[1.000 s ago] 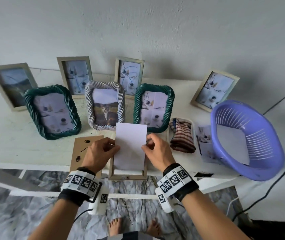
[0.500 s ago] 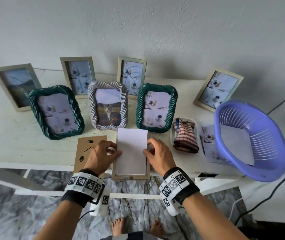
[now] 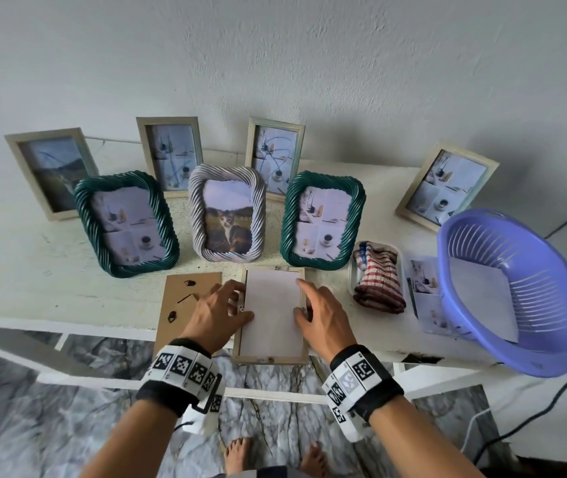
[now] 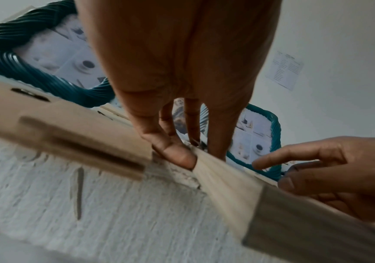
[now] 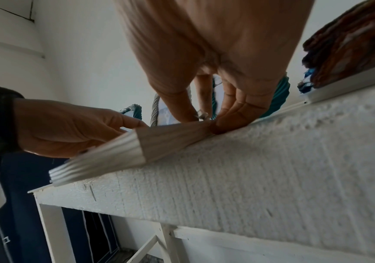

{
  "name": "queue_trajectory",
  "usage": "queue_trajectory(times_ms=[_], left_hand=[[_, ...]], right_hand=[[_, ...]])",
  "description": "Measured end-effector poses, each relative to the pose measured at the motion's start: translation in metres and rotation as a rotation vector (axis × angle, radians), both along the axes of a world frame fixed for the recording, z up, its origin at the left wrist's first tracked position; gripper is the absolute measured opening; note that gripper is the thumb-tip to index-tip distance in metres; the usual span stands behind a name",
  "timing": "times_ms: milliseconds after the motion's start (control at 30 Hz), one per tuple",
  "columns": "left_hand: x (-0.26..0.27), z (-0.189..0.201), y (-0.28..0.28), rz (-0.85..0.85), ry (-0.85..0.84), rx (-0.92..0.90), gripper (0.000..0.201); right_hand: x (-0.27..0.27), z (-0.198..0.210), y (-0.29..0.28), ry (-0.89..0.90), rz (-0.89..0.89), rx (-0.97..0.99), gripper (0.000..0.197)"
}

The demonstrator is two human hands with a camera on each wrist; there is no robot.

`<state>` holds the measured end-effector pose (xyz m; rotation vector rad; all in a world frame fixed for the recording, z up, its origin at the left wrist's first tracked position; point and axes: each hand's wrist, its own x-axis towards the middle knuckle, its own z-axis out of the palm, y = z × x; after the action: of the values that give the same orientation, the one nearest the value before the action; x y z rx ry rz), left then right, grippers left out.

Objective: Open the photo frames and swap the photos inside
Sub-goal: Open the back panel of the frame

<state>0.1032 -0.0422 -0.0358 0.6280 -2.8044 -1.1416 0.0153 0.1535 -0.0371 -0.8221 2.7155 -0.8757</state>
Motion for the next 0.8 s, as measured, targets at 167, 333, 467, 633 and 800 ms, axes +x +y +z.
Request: queue_trajectory(times_ms=[167, 333, 467, 633, 800], left_hand=[[-0.001, 0.002, 0.003, -0.027, 0.002, -0.011, 0.068], [0.000, 0.001, 0.007, -0.023, -0.025, -0.080, 0.045], [0.001, -0.003, 0.007, -0.040, -0.001, -0.085, 0.042], [0.004, 0.003, 0.001, -0.052, 0.069, -0.099, 0.039], [0.021, 0.010, -0.020, 0.137, 0.219, -0.170, 0.027]], right_hand=[[0.002, 0.000, 0.001, -0.006, 0.035, 0.042, 0.039], [0.003, -0.002, 0.000, -0.008, 0.037, 0.064, 0.042], [0.003, -0.002, -0.001, -0.001, 0.039, 0.069, 0.042], [0.004, 0.002, -0.001, -0.027, 0.025, 0.044, 0.042], [0.016, 0.010, -0.015, 0.184, -0.030, -0.019, 0.038]])
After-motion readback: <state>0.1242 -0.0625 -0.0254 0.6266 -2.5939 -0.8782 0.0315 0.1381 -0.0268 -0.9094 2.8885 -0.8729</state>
